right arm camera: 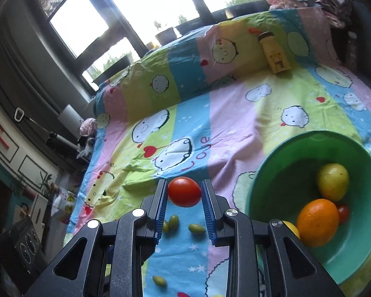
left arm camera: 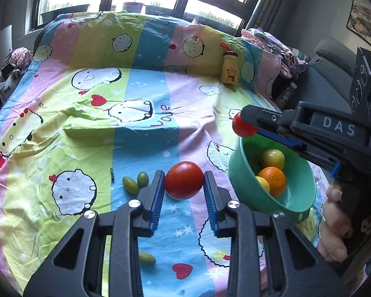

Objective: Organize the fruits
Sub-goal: 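Carry both held tomatoes over the green basin, then lower the tomatoes into the basin and open both tools, then move both tools back toward the small green olives, then close the right tool on a green olive while the left tool grasps another olive, then carry both held olives over the green basin, then open both tools to drop the olives into the basin, then move both tools back toward the last green olives, then close the right tool on an olive while the left tool grasps the last olive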

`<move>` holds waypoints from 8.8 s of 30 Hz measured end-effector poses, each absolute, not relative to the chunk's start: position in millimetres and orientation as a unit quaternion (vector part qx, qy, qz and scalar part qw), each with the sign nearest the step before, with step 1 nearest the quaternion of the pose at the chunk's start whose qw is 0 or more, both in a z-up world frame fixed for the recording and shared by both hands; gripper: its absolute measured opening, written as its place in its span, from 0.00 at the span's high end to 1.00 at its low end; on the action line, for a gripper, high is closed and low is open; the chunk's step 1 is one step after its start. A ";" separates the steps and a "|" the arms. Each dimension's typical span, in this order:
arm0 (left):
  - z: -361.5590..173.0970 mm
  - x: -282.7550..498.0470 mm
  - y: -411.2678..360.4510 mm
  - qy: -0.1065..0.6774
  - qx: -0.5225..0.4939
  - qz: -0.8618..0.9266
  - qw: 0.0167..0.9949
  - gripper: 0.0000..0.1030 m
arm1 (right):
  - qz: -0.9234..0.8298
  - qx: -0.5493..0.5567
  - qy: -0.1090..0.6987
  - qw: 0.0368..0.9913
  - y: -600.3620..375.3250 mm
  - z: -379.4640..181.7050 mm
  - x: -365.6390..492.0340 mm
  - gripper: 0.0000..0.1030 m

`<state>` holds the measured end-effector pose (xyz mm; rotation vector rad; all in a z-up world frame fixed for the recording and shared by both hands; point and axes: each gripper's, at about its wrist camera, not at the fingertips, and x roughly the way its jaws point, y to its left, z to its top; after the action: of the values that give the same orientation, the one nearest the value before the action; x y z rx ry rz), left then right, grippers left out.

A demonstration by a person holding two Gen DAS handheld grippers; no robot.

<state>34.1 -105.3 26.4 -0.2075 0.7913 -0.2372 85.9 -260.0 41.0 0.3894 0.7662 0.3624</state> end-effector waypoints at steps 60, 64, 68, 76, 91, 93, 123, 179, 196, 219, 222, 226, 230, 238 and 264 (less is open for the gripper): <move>36.2 58.8 -198.4 0.390 -0.053 -0.183 0.901 0.21 | 0.042 0.284 0.347 0.893 -379.3 34.3 50.4 0.39; 39.9 54.0 -160.8 0.391 -0.051 -0.152 0.906 0.17 | 0.073 0.262 0.346 0.898 -354.4 41.4 52.5 0.29; 34.4 53.6 -115.8 0.405 -0.064 -0.100 0.907 0.17 | 0.109 0.239 0.357 0.896 -323.3 44.1 56.9 0.22; -8.3 68.4 -37.7 0.443 -0.110 -0.021 0.890 0.16 | 0.187 0.176 0.413 0.874 -244.9 29.1 75.3 0.22; -57.3 99.4 -22.8 0.502 -0.178 -0.051 0.845 0.38 | 0.163 0.156 0.522 0.823 -199.9 -46.1 118.5 0.47; -59.4 101.6 -22.6 0.504 -0.189 -0.058 0.841 0.43 | 0.153 0.161 0.532 0.817 -202.9 -53.1 123.4 0.58; -73.1 113.2 -40.2 0.516 -0.208 -0.086 0.827 0.82 | 0.141 0.105 0.543 0.821 -177.4 -71.7 130.5 0.79; 38.3 72.4 -238.9 0.387 -0.044 -0.218 0.895 0.82 | 0.043 0.310 0.365 0.877 -397.6 16.6 57.3 0.79; 11.5 83.3 -265.5 0.422 -0.036 -0.225 0.878 0.80 | 0.008 0.316 0.405 0.858 -416.4 -6.0 65.7 0.79; 33.4 36.8 -130.2 0.419 -0.050 -0.112 0.900 0.29 | 0.129 0.239 0.397 0.877 -320.7 32.1 66.5 0.46; 24.9 29.4 -103.1 0.428 -0.058 -0.094 0.897 0.29 | 0.157 0.219 0.407 0.873 -292.6 31.9 71.2 0.46; 2.9 21.9 -75.6 0.449 -0.080 -0.080 0.886 0.30 | 0.179 0.189 0.433 0.863 -255.3 21.0 83.8 0.46; -22.3 20.8 -65.4 0.481 -0.098 -0.074 0.868 0.31 | 0.204 0.162 0.457 0.850 -219.0 4.7 96.8 0.46; -47.6 21.1 -65.3 0.518 -0.121 -0.095 0.841 0.44 | 0.211 0.121 0.515 0.822 -169.5 -41.2 127.8 0.61; -69.0 15.2 -68.9 0.553 -0.142 -0.119 0.812 0.79 | 0.180 0.079 0.539 0.819 -142.5 -71.3 143.3 0.80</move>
<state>15.2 -68.9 -69.0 -0.3039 1.1808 -0.2533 143.3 -142.5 -71.3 0.1689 1.1492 0.3840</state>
